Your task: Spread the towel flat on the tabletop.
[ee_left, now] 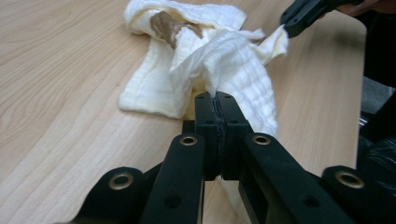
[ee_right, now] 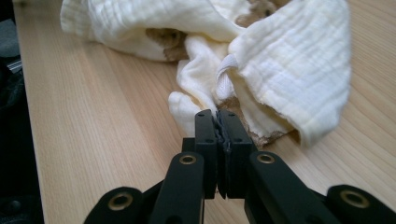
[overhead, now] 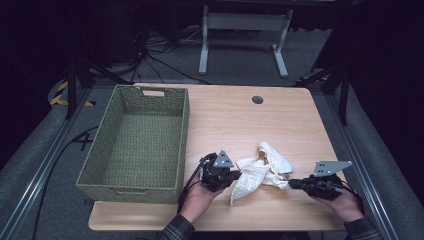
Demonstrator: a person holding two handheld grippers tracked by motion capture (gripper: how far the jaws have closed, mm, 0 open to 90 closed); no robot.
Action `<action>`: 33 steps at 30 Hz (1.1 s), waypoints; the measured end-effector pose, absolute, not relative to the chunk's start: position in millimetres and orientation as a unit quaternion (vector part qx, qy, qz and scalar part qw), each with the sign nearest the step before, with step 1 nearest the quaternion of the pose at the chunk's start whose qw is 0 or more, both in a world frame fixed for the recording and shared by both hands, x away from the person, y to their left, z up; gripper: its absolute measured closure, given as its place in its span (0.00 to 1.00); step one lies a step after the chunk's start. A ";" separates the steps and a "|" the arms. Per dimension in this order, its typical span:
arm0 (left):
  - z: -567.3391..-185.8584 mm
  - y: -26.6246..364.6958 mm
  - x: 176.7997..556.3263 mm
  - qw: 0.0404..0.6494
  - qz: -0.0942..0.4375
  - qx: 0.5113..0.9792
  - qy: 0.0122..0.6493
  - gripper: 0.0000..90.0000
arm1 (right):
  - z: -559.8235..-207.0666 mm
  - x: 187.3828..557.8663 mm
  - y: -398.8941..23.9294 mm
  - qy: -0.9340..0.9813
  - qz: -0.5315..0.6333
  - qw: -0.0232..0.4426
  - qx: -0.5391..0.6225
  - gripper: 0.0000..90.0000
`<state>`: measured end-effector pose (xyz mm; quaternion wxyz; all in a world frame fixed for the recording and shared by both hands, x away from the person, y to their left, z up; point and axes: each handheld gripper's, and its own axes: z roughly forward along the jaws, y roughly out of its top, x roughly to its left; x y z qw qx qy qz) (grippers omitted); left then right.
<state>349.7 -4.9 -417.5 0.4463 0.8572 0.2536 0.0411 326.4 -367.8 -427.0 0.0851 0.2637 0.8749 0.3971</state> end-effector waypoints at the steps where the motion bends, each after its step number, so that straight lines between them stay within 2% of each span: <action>1: -418.5 -4.4 351.7 0.441 0.044 0.858 0.260 0.99 | -426.9 326.0 -371.4 0.874 0.395 0.087 0.268 0.97; 6: -424.2 -1.4 360.2 0.416 0.060 0.860 0.290 0.99 | -428.9 325.2 -386.0 0.873 0.385 0.094 0.286 0.97; 14: -436.7 3.4 371.5 0.390 0.055 0.857 0.333 0.97 | -431.2 328.2 -394.5 0.871 0.378 0.099 0.297 0.97; 19: -431.6 3.4 360.8 0.398 0.056 0.859 0.317 0.87 | -429.6 327.1 -391.1 0.869 0.382 0.103 0.296 0.88; 26: -431.7 -9.8 344.4 0.403 0.027 0.874 0.270 0.89 | -428.0 322.4 -382.8 0.871 0.392 0.094 0.281 0.84; 33: -442.0 -29.6 329.5 0.397 -0.003 0.887 0.237 0.89 | -433.6 319.6 -375.0 0.881 0.378 0.087 0.271 0.85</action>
